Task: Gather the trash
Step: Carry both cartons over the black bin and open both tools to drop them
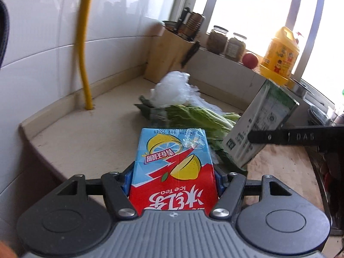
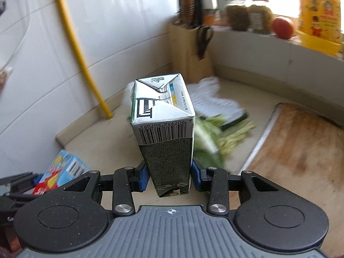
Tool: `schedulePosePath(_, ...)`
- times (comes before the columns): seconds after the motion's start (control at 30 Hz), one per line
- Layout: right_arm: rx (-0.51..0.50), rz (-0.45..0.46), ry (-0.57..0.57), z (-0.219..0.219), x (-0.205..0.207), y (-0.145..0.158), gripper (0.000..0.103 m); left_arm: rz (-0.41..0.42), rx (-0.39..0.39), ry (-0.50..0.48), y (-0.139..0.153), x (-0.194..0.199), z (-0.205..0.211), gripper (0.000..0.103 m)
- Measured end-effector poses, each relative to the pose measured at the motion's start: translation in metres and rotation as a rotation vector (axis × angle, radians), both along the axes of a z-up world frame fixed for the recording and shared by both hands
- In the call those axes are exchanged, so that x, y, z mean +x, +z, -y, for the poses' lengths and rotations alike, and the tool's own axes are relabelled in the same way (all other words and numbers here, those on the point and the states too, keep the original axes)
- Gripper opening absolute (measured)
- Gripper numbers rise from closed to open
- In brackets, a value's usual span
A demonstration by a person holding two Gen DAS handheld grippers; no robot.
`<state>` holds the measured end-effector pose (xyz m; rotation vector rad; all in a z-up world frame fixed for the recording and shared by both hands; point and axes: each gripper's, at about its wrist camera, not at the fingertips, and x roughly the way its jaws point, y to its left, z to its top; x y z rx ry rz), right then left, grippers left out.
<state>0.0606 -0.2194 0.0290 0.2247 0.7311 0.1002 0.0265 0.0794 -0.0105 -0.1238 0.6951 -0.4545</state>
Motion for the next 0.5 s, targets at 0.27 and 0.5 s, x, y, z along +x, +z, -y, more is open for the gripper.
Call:
schedulePosePath(0.27, 0.017, -0.065, 0.187, -0.067, 0.003, -0.01, 0.047, 0.006, 0.029, 0.129, -0.009, -0.021, -0.048, 0.064)
schedulePosePath(0.5, 0.033, -0.123, 0.399, -0.14, 0.017, -0.022, 0.047, -0.037, 0.06, 0.32, -0.017, -0.035, -0.082, 0.064)
